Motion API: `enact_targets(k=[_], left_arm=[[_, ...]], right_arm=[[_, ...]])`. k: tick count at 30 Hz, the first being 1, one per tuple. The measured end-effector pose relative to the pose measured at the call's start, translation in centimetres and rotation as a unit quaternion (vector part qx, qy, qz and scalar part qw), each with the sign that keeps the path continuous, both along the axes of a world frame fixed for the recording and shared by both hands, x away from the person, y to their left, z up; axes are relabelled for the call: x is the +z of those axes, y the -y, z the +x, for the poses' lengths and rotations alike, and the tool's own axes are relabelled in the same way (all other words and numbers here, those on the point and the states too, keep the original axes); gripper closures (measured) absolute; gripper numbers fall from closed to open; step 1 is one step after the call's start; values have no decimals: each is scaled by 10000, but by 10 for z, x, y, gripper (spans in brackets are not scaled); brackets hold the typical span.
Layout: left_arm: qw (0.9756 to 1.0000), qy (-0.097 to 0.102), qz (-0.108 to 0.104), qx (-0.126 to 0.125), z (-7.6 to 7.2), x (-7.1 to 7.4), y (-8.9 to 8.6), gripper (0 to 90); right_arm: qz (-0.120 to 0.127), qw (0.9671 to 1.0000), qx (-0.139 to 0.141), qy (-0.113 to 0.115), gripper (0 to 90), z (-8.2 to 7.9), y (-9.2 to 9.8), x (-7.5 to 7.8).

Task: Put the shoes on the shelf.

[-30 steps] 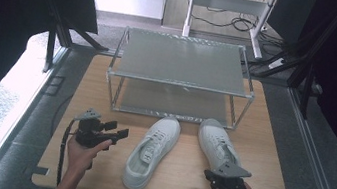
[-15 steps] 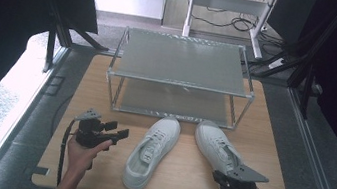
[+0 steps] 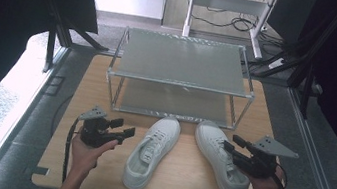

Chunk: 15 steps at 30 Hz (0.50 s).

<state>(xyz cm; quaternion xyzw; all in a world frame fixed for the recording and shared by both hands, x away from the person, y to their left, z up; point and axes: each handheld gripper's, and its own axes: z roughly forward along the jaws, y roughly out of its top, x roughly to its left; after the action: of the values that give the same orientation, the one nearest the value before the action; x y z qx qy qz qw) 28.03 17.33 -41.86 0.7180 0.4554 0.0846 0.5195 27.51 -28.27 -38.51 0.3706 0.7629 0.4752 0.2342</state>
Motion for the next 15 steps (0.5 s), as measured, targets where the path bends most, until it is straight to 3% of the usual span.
enact_targets(k=[3,7,15], left_arm=[[10000,-29,38,-68,0,-1,3,350],[9998,-30,128,-127,-1,-2,9,351],[9995,1,291,-73,-4,0,10,392]], right_arm=[[122,9998,-161,-49,521,3,6,-8],[57,9995,-247,-186,489,8,15,-17],[227,9979,-446,-406,466,13,30,-28]])
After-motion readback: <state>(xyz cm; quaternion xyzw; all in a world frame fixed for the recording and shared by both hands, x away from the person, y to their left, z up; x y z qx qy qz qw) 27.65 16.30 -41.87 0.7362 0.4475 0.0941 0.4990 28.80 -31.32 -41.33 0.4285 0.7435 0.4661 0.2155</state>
